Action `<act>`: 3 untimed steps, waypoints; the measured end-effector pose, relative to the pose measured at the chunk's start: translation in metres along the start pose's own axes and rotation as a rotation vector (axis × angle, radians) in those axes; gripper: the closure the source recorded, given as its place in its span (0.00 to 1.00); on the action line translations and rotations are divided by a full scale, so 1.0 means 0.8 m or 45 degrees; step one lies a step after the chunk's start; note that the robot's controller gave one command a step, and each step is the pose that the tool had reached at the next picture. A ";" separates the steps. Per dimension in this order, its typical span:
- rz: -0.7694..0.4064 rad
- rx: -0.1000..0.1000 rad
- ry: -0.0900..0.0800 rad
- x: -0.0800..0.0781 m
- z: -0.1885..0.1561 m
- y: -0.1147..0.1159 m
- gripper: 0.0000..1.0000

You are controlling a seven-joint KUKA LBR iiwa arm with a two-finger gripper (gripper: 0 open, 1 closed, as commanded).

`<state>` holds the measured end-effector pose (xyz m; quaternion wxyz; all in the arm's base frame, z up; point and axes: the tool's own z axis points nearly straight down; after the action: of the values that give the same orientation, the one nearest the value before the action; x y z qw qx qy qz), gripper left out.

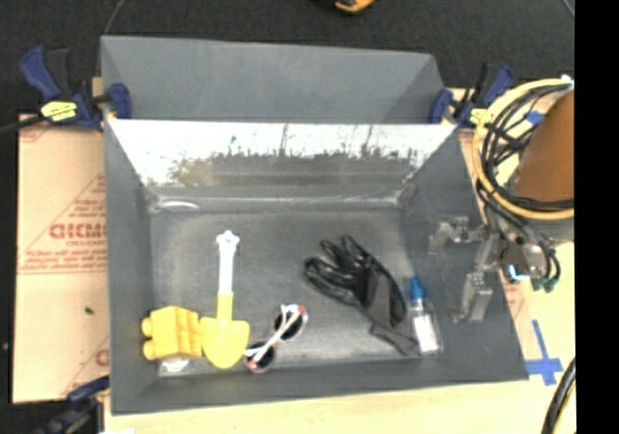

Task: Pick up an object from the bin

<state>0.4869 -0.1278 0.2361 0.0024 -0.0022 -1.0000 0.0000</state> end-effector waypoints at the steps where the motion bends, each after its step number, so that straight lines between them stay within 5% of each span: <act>1: -0.007 0.003 -0.011 -0.002 -0.005 0.001 0.00; 2: -0.720 0.007 -0.012 -0.007 0.139 -0.018 0.00; 3: -0.598 0.005 -0.014 0.015 0.097 -0.006 0.00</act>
Offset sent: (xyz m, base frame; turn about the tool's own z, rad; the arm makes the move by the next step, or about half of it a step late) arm 0.0037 -0.0204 -0.1661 -0.8136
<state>0.4743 -0.1326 0.1583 -0.0033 0.2306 -0.9731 0.0013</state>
